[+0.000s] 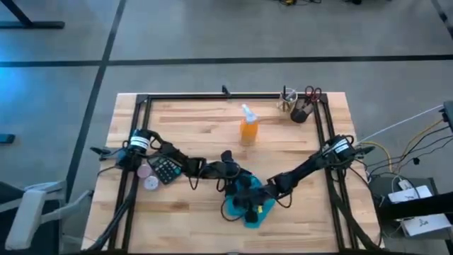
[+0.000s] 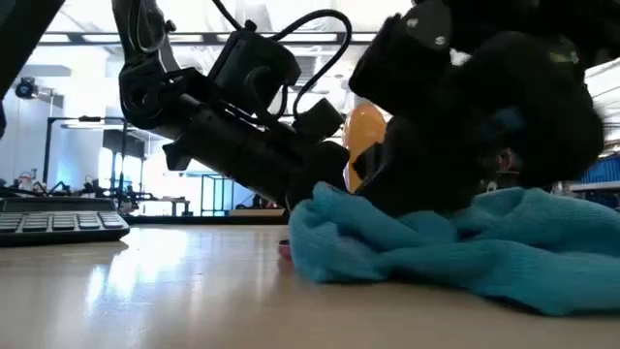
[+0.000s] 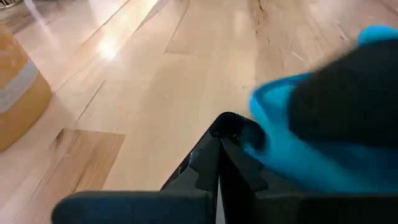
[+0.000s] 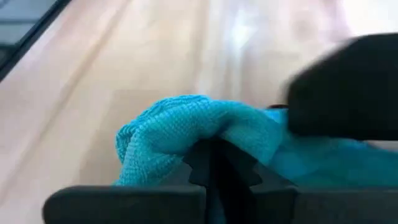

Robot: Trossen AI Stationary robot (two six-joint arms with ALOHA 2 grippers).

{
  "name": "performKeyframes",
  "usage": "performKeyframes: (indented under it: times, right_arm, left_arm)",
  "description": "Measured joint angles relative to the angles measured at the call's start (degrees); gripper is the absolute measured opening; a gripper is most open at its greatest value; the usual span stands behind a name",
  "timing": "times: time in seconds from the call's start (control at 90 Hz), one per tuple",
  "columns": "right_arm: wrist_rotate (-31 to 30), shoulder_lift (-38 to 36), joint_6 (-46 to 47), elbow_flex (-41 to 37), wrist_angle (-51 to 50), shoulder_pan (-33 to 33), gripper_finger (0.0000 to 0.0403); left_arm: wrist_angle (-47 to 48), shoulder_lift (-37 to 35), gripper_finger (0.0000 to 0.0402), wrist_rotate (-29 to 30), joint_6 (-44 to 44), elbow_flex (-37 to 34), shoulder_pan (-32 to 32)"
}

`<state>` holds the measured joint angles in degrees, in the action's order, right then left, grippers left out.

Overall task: Apply microfiber cloth
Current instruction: Wipe the pink cellphone with the blue microfiber cloth

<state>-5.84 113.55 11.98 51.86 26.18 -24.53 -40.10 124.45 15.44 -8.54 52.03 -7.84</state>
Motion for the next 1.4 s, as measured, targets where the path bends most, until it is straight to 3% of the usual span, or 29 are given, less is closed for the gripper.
performKeyframes:
  times: [0.178, 0.333, 0.411, 0.511, 0.633, 0.9, 1.033, 1.256, 1.4]
  right_arm:
    - [-0.58, -4.34, 0.56, 0.15, -10.93, 0.21, 0.0002]
    - [-2.39, -6.48, 2.50, 0.03, -17.46, 0.32, 0.0002]
    - [-3.01, -7.36, 3.05, -0.01, -17.50, 0.26, 0.0002]
    - [-6.03, -9.34, 3.02, -0.06, -17.32, 0.26, 0.0002]
    - [-12.05, -9.98, 2.96, -0.12, -17.35, 0.68, 0.0002]
    - [-10.31, -5.50, 3.81, -0.23, -13.36, 2.97, 0.0002]
    - [-10.02, -2.81, 3.19, -0.05, -8.20, 4.01, 0.0002]
    - [-9.52, 0.14, 2.32, -0.07, -3.08, 4.46, 0.0002]
    - [-4.49, 0.12, 0.81, -0.07, -2.87, 4.43, 0.0002]
  left_arm:
    - [7.58, -7.60, 0.0000, -1.09, 1.14, -0.44, -0.33]
    - [23.43, -17.57, 0.0000, -1.93, 2.94, -1.11, -3.59]
    - [30.79, -21.91, 0.0000, 0.54, 0.25, -1.91, -6.09]
    - [33.46, -23.76, 0.0000, 5.03, -5.08, -4.97, -9.95]
    - [26.23, -22.07, 0.0000, 6.93, -10.01, -8.79, -13.94]
    - [7.00, -8.85, 0.0000, 10.01, -11.85, -8.40, -15.62]
    - [5.06, -5.11, 0.0000, 10.14, -11.50, -5.87, -15.19]
    - [5.66, -5.62, 0.0000, 8.65, -10.36, -5.78, -15.12]
    - [5.58, -5.75, 0.0000, 8.93, -9.62, -6.04, -14.92]
